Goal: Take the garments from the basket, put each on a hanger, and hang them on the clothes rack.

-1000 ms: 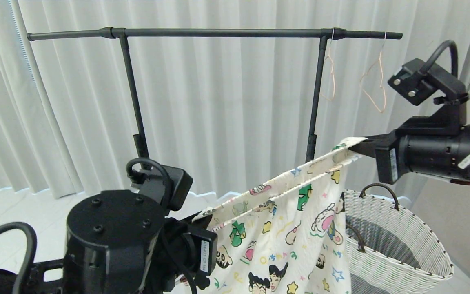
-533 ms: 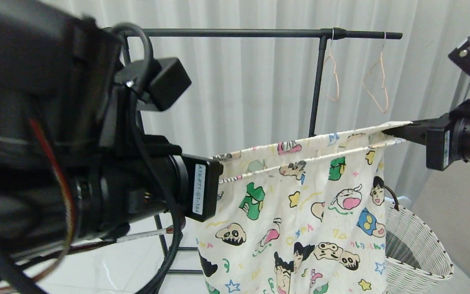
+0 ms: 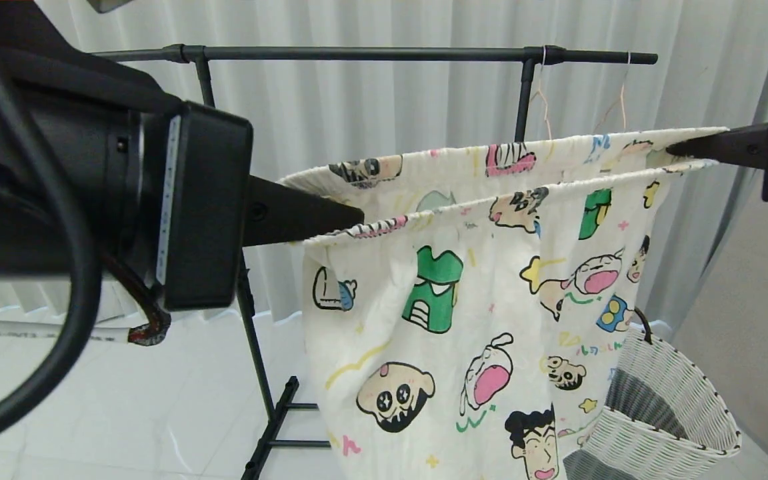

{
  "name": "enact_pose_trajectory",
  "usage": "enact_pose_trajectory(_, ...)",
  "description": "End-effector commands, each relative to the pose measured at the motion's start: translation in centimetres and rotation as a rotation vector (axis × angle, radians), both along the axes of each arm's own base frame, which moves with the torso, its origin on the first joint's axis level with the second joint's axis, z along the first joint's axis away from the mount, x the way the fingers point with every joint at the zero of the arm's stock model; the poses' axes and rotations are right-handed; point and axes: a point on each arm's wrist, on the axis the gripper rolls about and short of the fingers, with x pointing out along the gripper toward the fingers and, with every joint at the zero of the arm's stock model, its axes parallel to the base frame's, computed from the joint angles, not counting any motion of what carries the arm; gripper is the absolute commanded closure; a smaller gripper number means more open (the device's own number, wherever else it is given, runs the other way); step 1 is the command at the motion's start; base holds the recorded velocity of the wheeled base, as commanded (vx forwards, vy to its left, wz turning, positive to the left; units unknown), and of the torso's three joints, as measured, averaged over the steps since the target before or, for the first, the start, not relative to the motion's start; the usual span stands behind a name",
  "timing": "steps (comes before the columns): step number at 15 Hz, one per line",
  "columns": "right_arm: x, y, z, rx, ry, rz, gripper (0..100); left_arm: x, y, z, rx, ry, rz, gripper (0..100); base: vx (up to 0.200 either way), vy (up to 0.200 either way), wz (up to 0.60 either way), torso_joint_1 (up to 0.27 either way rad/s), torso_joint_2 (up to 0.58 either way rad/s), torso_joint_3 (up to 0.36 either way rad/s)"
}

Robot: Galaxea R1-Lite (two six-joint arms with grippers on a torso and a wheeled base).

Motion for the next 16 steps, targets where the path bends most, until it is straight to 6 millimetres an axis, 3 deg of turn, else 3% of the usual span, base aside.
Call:
enact_pose_trajectory(1, -1.6, -1.0, 1.6, 0.005, -0.001, 0.012, 100, 0.2, -0.2, 0.3, -0.001, -0.054, -0.008, 100, 0.0, 0.0, 0.0, 0.0, 0.0, 0.0)
enact_pose_trajectory(5, -5.8, -2.7, 2.2, -0.005, 0.129, 0.191, 100, 1.8, -2.2, 0.2, -0.065, -0.133, 0.026, 100, 0.0, 0.0, 0.0, 0.0, 0.0, 0.0)
enact_pose_trajectory(8, -9.5, -3.0, 1.7, 0.007, 0.215, 0.483, 100, 3.2, -3.9, -0.5, -0.068, -0.166, 0.093, 100, 0.0, 0.0, 0.0, 0.0, 0.0, 0.0)
enact_pose_trajectory(12, -11.2, -2.5, 1.5, 0.0, 0.239, 0.682, 100, 3.6, -4.3, -1.0, -0.06, -0.157, 0.097, 100, 0.0, 0.0, 0.0, 0.0, 0.0, 0.0)
enact_pose_trajectory(14, -11.1, -2.4, 1.2, -0.01, 0.245, 0.665, 100, 3.3, -4.0, -1.4, -0.053, -0.147, 0.096, 100, 0.0, 0.0, 0.0, 0.0, 0.0, 0.0)
enact_pose_trajectory(16, -10.0, -2.4, 1.0, -0.035, 0.243, 0.542, 100, 2.2, -3.2, -1.2, -0.071, -0.074, 0.11, 100, 0.0, 0.0, 0.0, 0.0, 0.0, 0.0)
